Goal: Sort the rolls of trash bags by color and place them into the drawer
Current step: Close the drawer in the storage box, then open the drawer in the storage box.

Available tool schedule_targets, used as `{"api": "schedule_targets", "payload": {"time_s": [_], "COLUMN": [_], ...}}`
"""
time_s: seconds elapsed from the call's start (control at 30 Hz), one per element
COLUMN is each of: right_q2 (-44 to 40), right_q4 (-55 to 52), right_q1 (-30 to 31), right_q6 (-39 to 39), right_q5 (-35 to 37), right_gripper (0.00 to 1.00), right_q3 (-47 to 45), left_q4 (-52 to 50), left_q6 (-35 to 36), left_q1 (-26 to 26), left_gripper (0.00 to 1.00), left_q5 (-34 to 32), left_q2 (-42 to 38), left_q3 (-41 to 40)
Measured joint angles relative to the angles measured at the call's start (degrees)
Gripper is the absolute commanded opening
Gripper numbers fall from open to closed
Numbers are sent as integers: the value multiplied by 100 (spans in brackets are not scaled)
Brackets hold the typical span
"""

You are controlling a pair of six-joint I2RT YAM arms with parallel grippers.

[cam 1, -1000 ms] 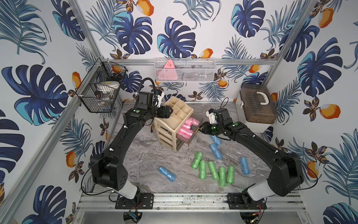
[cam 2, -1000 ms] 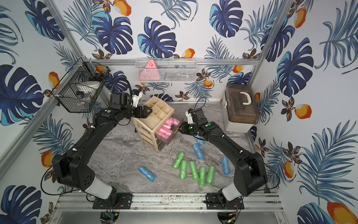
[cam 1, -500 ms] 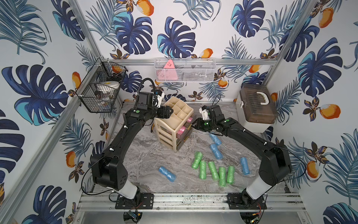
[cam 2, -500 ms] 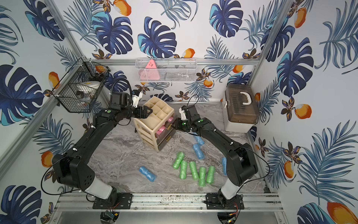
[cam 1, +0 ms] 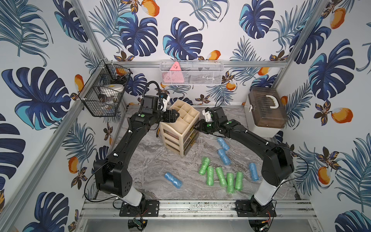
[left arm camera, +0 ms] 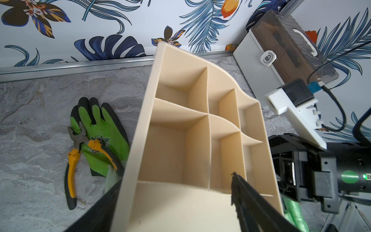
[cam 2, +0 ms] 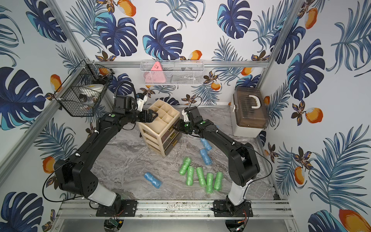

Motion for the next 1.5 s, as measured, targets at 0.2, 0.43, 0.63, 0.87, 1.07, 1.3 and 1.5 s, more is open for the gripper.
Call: {"api": "schedule_targets", "payload": {"time_s": [0.2, 0.43, 0.63, 0.87, 1.07, 1.3, 1.5], "right_q2": [-184, -470, -772, -1043, -1167, -1123, -1036], "right_q4": [13, 22, 33, 188, 581, 1375, 2153], "right_q1": [9, -63, -186, -332, -476, -577, -570], "right_q6": [-9, -131, -155, -138, 79, 616, 1010], "right_q5": [66, 144, 227, 186, 57, -354, -581], "right_gripper": [41, 47, 50, 50, 47, 45, 44], "right_q3": [-210, -472, -859, -1416, -1934, -2581, -3005], "left_q4": [48, 28, -39, -133, -269, -315, -330], "left_q6": [-46, -151, -168, -168, -229, -369, -498], "left_q1": [-4, -15, -13, -2, 2, 2, 2], "left_gripper": [84, 86, 87, 87, 86, 84, 84], "left_q5": [-44, -540, -1123, -1648, -1770, -1561, -1303], "left_q2": [-61, -101, -328, -833, -1364, -2076, -2588], "left_q3": [-83, -26, 31, -50, -468, -1193, -1670]}}
